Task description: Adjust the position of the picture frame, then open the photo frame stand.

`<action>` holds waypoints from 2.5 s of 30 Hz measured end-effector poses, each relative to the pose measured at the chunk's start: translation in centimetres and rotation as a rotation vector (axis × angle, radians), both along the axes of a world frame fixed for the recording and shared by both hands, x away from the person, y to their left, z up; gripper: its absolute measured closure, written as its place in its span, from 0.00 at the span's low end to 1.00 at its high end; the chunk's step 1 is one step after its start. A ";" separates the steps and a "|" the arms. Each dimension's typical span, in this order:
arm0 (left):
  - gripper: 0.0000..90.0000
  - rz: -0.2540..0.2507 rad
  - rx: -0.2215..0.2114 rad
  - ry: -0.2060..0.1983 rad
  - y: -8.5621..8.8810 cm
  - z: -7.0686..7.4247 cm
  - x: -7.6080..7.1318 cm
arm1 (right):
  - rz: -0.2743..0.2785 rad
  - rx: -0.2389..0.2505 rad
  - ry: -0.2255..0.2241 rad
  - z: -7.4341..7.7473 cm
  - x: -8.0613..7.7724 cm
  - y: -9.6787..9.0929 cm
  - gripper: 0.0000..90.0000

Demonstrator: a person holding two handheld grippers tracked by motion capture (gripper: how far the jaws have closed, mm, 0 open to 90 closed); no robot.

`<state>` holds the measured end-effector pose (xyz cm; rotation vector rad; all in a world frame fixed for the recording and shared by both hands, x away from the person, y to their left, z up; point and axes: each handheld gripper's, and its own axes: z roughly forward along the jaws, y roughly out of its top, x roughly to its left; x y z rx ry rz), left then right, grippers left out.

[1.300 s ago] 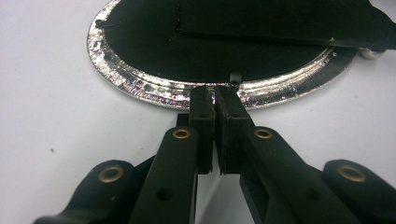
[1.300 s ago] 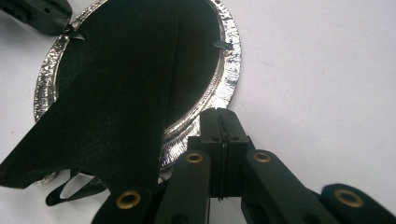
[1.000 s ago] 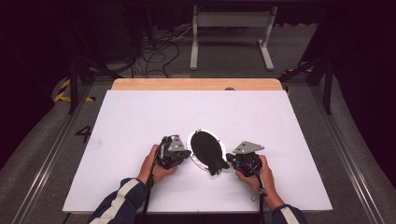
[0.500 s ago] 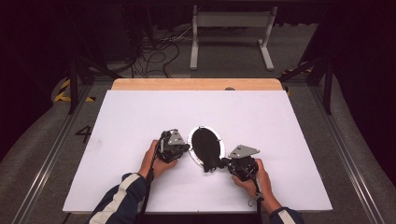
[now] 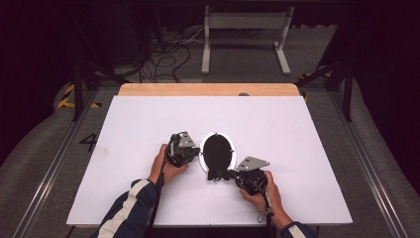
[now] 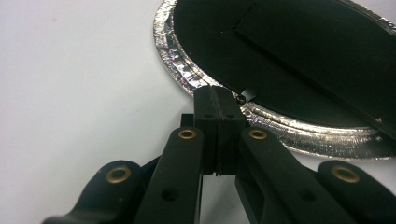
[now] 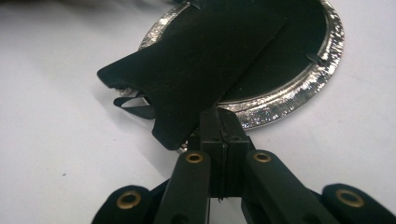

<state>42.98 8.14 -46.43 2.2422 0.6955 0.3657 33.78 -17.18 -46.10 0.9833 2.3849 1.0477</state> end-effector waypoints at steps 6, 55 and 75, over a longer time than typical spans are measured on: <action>1.00 -0.006 0.062 -0.040 -0.5 0.2 -0.1 | 0.021 -0.017 -0.003 0.0 0.0 0.3 1.00; 0.27 0.128 -0.094 -0.161 16.4 1.0 -12.6 | 0.126 0.034 0.043 1.4 -0.6 -3.0 0.87; 0.19 0.131 -0.027 -0.140 15.6 0.4 -12.0 | 0.162 -0.008 0.111 0.8 -0.6 -1.2 0.78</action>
